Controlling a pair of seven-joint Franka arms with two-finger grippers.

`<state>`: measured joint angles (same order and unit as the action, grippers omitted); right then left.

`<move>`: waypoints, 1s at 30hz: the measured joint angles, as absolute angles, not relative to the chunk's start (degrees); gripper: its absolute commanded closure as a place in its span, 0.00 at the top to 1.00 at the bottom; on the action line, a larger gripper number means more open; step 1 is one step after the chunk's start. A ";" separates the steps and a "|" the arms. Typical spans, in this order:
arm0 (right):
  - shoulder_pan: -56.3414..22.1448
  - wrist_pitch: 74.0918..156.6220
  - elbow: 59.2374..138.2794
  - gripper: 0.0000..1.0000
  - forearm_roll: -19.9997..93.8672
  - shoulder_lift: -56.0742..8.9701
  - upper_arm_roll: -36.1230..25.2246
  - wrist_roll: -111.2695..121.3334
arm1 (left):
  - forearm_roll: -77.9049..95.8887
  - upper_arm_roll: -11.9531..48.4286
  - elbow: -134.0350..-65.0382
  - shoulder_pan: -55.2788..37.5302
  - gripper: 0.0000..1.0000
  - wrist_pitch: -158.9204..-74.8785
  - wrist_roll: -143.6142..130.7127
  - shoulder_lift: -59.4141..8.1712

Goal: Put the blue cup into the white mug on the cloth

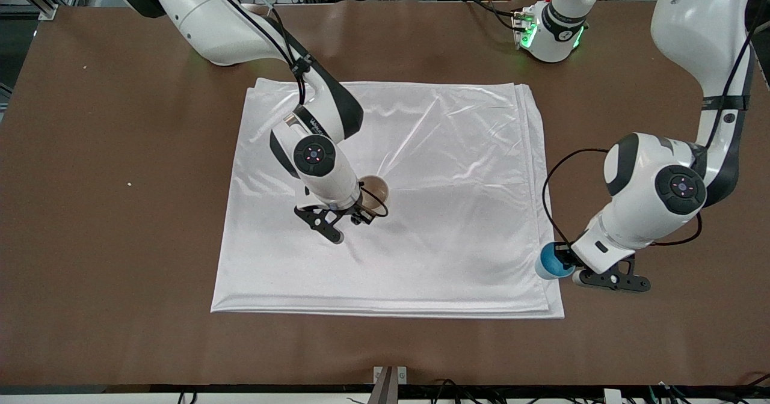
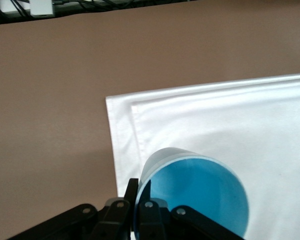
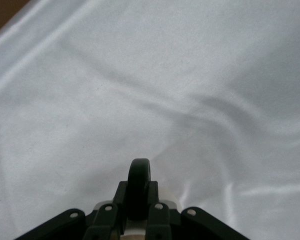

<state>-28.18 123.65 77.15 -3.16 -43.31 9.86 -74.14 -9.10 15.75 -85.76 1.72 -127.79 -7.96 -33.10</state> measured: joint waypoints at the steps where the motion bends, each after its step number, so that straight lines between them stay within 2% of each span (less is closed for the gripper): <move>1: -28.40 123.73 77.15 0.00 -3.30 -43.65 9.70 -74.17 | -9.10 15.76 -85.76 1.28 0.00 -127.72 -8.87 -33.10; 9: -29.21 125.09 77.16 0.00 -3.84 -45.59 8.44 -75.49 | -9.10 15.85 -85.80 -2.58 0.00 -127.44 -15.08 -33.10; 13: -29.46 126.03 77.16 0.09 -4.10 -46.10 8.27 -76.14 | -9.10 15.86 -85.80 -3.77 0.00 -127.40 -16.33 -33.10; 17: -29.59 126.25 77.16 0.36 -4.19 -46.26 8.25 -76.33 | -9.09 15.88 -85.80 -4.57 0.00 -127.34 -17.96 -33.10; 22: -29.61 126.30 77.15 0.93 -4.23 -46.28 8.19 -76.47 | -9.10 15.96 -85.82 -6.10 0.00 -127.19 -21.16 -33.10; 24: -29.60 126.33 77.12 1.00 -4.23 -46.28 8.09 -76.60 | -9.10 15.99 -85.86 -6.85 0.00 -127.09 -22.51 -33.10; 30: -29.42 126.36 76.83 1.00 -4.23 -46.28 7.70 -76.69 | -9.10 16.03 -85.95 -8.78 0.00 -126.99 -25.94 -33.10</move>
